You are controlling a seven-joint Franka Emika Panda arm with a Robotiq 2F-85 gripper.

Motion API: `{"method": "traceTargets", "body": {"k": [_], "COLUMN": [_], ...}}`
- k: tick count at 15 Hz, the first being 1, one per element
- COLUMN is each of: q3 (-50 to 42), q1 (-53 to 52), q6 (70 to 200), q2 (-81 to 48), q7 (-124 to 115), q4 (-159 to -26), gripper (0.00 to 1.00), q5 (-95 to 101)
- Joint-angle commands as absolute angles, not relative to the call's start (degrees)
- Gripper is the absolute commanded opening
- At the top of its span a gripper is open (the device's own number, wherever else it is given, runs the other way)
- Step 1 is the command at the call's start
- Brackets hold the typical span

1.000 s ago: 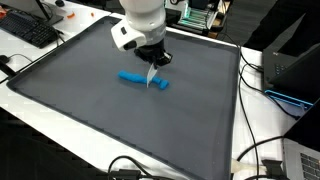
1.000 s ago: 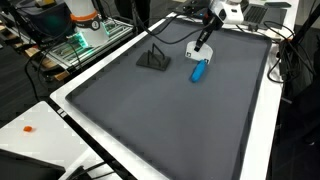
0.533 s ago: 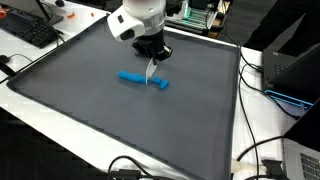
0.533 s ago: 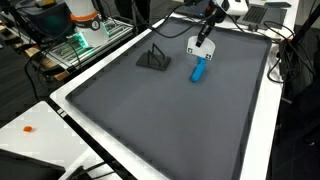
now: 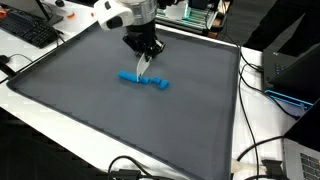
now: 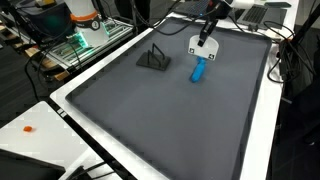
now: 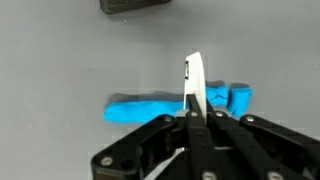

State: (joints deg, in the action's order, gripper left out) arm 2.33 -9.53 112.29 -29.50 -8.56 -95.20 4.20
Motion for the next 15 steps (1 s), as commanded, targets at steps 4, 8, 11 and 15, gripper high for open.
{"method": "traceTargets", "body": {"k": [4, 8, 11, 15], "q3": [2.12, 1.87, 1.73, 1.61], "q1": [-9.05, -9.17, -9.24, -9.35], "q6": [113.83, 114.65, 115.24, 115.47], "q2": [-31.07, -32.18, -33.09, -34.45], "q7": [-7.73, -7.57, -7.45, -6.83], "q4": [-94.18, -93.66, -93.23, -92.34], "gripper": [0.01, 0.01, 0.01, 0.01], "q5": [5.43, 6.50, 7.23, 7.90]}}
